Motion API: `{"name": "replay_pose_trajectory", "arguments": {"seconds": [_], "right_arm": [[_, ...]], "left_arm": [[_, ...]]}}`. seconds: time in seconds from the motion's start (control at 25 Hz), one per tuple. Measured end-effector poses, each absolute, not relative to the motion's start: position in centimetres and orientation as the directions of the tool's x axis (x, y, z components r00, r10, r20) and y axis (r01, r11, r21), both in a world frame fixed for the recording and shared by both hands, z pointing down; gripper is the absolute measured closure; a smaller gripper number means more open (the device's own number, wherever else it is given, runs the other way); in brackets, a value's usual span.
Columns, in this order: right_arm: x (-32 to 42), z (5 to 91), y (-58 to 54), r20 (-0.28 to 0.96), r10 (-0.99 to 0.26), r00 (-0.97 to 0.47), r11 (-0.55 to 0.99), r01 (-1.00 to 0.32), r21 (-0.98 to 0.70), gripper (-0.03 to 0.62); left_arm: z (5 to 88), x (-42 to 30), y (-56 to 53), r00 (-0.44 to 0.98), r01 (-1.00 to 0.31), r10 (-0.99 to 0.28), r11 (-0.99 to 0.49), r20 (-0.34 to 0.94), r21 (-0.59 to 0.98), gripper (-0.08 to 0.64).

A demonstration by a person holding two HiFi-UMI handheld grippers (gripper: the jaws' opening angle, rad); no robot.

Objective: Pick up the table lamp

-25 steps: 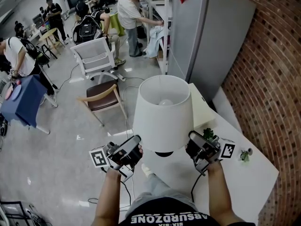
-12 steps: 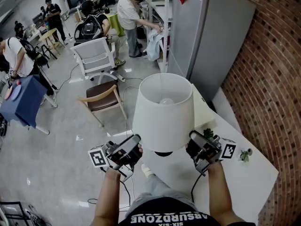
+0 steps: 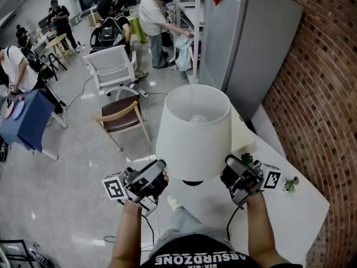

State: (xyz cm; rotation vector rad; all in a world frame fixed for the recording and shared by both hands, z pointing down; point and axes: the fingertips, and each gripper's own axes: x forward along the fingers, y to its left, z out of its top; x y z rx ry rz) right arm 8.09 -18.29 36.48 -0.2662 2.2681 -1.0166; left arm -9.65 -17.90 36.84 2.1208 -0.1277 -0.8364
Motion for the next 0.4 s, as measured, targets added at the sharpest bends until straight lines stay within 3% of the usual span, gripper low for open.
{"name": "replay_pose_trajectory", "arguments": {"seconds": [0.4], "right_arm": [[7.88,35.97,-17.88,-0.464,-0.406,-0.787,0.690,0.070,-0.721,0.431]], "left_arm": [[36.01,-9.90,-17.43,0.770,0.193,-0.352,-0.666,-0.532,0.721,0.428]]}}
